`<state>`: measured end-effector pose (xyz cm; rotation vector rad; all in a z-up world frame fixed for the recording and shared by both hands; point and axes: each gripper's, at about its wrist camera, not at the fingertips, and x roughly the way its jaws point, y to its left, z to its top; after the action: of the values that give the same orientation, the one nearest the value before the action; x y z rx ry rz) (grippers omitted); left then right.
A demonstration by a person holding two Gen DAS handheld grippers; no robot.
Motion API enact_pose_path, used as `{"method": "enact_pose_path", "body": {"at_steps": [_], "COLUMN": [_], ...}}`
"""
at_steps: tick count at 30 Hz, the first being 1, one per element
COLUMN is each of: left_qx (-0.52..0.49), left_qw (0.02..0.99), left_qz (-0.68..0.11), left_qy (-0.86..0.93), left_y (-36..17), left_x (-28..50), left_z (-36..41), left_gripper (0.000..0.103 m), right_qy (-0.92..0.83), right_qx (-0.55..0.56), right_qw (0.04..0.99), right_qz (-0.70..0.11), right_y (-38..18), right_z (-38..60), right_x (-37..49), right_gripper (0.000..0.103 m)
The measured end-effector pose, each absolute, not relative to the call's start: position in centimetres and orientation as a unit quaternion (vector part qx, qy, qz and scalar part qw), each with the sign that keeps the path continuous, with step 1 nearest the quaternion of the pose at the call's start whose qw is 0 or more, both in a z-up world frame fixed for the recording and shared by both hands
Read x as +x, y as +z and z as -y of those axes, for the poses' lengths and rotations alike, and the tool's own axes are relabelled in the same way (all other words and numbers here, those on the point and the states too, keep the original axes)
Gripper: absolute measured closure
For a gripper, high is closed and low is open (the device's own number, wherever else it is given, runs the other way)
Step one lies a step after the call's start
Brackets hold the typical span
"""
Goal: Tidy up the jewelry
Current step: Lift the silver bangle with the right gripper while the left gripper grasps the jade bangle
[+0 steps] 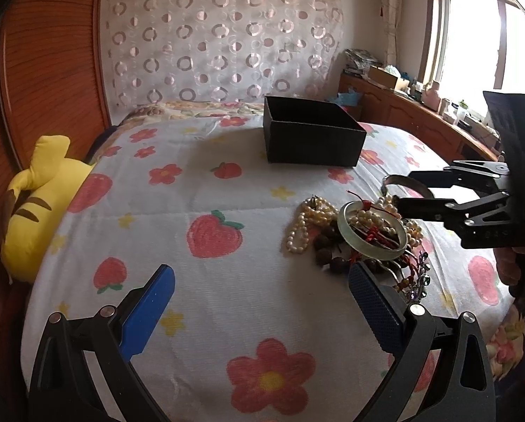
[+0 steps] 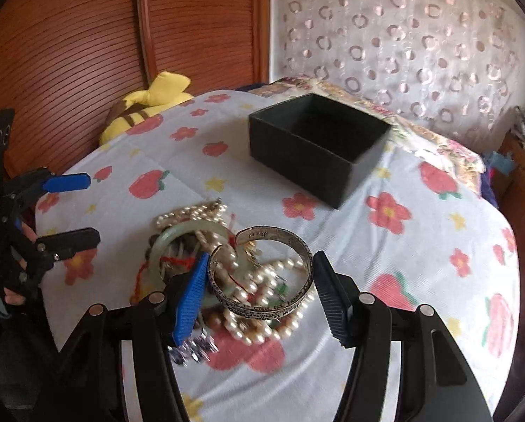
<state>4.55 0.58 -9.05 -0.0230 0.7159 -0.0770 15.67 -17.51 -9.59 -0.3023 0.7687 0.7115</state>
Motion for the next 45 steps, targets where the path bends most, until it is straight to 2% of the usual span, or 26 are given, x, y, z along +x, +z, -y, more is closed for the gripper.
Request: {"method": "enact_pose_path", "body": {"at_steps": [8,18,23,32,36,45], "left_qx": [-0.003,0.057,0.082,0.111,0.114,0.116], "left_qw": [0.928,0.905,0.886,0.865,0.864,0.871], "left_qz": [-0.362,-0.389,-0.414,-0.441,-0.444,-0.432], "left_qy": [-0.085,-0.16,-0.191,-0.213,-0.208,-0.204], "left_y": [-8.5,-8.2,-8.8,-9.5,-9.8,-9.6], "left_x": [5.9,9.1,10.5,12.0,12.5,11.8], "left_z": [1.4,6.3,8.0,8.9,8.9,8.5], "left_gripper": [0.007,0.008,0.018,0.022,0.033,0.034], "right_qy": [0.297,0.271,0.271,0.27,0.269,0.267], "right_qx": [-0.104,-0.077,-0.067,-0.06,-0.06,-0.061], "right_qw": [0.876,0.888,0.89,0.893,0.894,0.895], "right_qz": [-0.366,-0.364,-0.361,-0.355,-0.353,-0.353], "right_y": [-11.2,-12.2,-12.3,-12.2,-12.2,-12.2], "right_z": [21.6,23.8,24.2,24.4,24.5,24.5], "right_x": [14.0,13.5,13.6,13.3,13.2,13.2], "right_gripper": [0.041,0.041,0.041,0.041,0.041,0.041]}}
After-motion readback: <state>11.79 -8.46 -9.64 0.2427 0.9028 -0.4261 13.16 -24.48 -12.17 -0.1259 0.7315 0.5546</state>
